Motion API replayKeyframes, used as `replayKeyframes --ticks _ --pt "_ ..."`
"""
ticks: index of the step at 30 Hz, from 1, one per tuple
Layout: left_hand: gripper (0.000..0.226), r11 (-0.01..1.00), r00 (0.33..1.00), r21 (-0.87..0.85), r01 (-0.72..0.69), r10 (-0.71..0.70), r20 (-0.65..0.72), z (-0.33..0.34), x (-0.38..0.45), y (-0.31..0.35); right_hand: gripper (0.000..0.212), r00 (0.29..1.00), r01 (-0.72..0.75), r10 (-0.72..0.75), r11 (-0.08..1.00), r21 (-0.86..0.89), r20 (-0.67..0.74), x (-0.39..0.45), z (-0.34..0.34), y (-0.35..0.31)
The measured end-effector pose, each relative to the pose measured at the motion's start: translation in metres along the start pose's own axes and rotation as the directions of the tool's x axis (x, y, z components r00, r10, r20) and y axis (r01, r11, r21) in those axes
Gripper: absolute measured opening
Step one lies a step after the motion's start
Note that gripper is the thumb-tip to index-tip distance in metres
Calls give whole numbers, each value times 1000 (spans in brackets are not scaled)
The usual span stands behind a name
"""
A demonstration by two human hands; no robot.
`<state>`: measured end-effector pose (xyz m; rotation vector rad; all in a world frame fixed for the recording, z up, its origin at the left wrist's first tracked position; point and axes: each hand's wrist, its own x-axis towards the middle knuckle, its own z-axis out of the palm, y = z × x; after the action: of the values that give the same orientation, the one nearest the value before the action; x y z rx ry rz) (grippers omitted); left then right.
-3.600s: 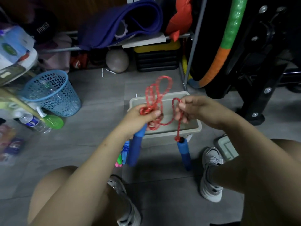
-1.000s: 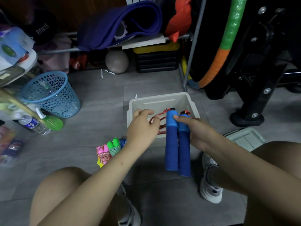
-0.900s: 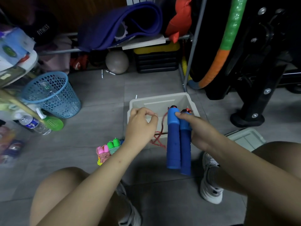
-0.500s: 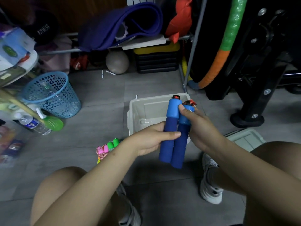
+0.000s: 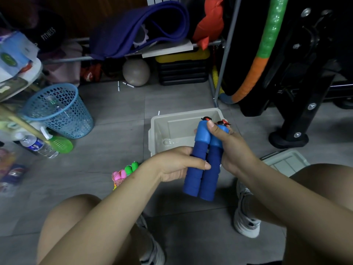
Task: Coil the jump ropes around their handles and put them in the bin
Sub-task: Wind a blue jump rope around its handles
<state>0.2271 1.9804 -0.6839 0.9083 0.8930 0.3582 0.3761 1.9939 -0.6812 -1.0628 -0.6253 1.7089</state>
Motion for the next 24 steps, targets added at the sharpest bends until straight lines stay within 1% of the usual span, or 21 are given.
replayKeyframes --ticks 2,3,5,6,7,8,9,11,12,13,14,15,16,17,18,20,22,23,24 --pt "32 998 1000 -68 -9 8 -19 5 0 1 69 999 38 -38 999 11 -1 0 1 0" --pt "33 994 999 -103 -22 17 -47 8 1 0 69 999 51 -51 998 24 2 0 2 0" --pt "33 990 996 -133 -47 36 -85 12 3 -1 68 997 71 -71 997 29 6 1 2 -1" --pt "32 990 995 -130 -53 42 -89 12 3 -2 65 997 81 -81 997 1 6 1 2 -2" --pt "31 990 996 -126 -56 46 -81 11 3 -3 60 996 92 -92 994 -54 9 1 1 -3" --pt "30 990 996 -126 -57 49 -69 9 2 -2 56 996 94 -93 984 -153 13 1 0 -5" --pt "30 990 997 -126 -57 49 -67 6 0 0 58 996 89 -87 956 -279 21 1 -1 -8" --pt "28 990 993 -131 -60 46 -108 -1 -5 4 66 999 40 -47 860 -508 0 -2 -1 -15" --pt "28 988 991 -144 -64 46 -128 -5 -8 6 62 998 17 -52 823 -567 -47 -3 -2 -18" --pt "30 985 990 -159 -66 44 -137 -9 -10 8 55 987 36 -124 790 -612 -102 -1 -5 -19" --pt "33 983 990 -173 -65 42 -134 -13 -13 10 47 962 92 -236 753 -651 -137 -1 -8 -20" --pt "38 980 992 -189 -67 44 -121 -16 -15 12 39 930 162 -342 710 -685 -135 4 -11 -18" --pt "45 975 994 -210 -71 52 -95 -18 -17 14 30 917 231 -389 698 -678 -88 6 -12 -17" --pt "50 972 997 -225 -68 57 -57 -18 -19 15 24 928 288 -373 735 -613 -11 11 -11 -16" --pt "52 971 998 -231 -64 61 -20 -19 -20 15 29 947 301 -316 799 -520 62 15 -10 -14" --pt "54 966 997 -250 -74 80 16 -19 -20 13 47 967 233 -183 914 -332 175 24 -9 -9" --pt "55 958 996 -273 -89 92 -3 -17 -20 12 58 970 182 -115 928 -324 216 22 -5 -6" --pt "50 954 994 -278 -109 107 -21 -15 -20 13 60 970 168 -98 931 -323 223 23 -5 -3" --pt "40 949 990 -283 -139 129 -54 -14 -19 14 59 968 153 -79 939 -308 239 20 -4 -1"
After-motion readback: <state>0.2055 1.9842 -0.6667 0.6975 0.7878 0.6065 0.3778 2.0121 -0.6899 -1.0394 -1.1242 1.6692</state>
